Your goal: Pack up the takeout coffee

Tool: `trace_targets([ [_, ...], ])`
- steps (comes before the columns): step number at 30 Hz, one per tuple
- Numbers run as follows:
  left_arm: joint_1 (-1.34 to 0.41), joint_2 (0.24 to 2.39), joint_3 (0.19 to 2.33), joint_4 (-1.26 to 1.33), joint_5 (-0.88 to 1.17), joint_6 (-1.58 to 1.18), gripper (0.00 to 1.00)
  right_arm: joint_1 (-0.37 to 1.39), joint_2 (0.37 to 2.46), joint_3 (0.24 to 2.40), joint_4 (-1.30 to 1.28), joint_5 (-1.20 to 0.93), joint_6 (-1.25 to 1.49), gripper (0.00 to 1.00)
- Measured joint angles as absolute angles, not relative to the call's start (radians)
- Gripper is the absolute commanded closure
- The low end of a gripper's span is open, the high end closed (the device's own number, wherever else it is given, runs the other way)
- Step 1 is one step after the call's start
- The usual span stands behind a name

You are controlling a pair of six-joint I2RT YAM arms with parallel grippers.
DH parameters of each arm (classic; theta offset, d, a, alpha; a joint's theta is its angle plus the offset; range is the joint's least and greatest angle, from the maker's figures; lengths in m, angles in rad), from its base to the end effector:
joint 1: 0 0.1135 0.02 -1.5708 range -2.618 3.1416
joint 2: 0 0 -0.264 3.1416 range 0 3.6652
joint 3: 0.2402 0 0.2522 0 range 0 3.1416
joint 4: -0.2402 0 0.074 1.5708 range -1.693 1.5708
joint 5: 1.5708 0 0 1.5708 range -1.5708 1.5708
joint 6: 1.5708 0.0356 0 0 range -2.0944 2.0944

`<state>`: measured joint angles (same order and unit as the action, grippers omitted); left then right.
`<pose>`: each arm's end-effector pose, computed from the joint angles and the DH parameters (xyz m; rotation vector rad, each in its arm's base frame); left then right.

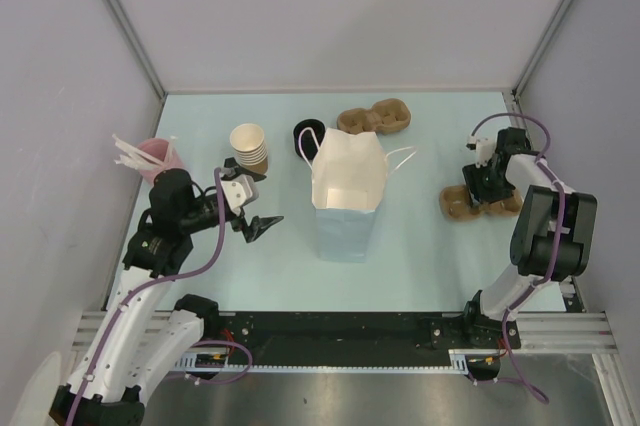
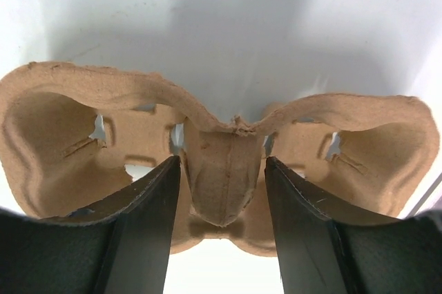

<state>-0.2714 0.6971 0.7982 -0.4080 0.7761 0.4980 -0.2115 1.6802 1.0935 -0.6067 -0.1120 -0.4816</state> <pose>0.1378 -0.0642 0.3374 1.1405 1.4234 -0.5651 0.3199 -0.0646 0.1886 -0.3993 2.7201 -0.0334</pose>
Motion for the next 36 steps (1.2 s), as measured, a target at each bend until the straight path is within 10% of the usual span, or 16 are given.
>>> trace_targets([
  [17, -0.271, 0.691, 0.783, -0.406, 0.776, 0.498, 0.0, -0.191, 1.727, 1.147, -0.668, -0.088, -0.464, 0.69],
  [36, -0.271, 0.684, 0.767, -0.4, 0.751, 0.499, 0.0, 0.027, 1.346, 1.671, -0.846, -0.116, -0.484, 0.68],
])
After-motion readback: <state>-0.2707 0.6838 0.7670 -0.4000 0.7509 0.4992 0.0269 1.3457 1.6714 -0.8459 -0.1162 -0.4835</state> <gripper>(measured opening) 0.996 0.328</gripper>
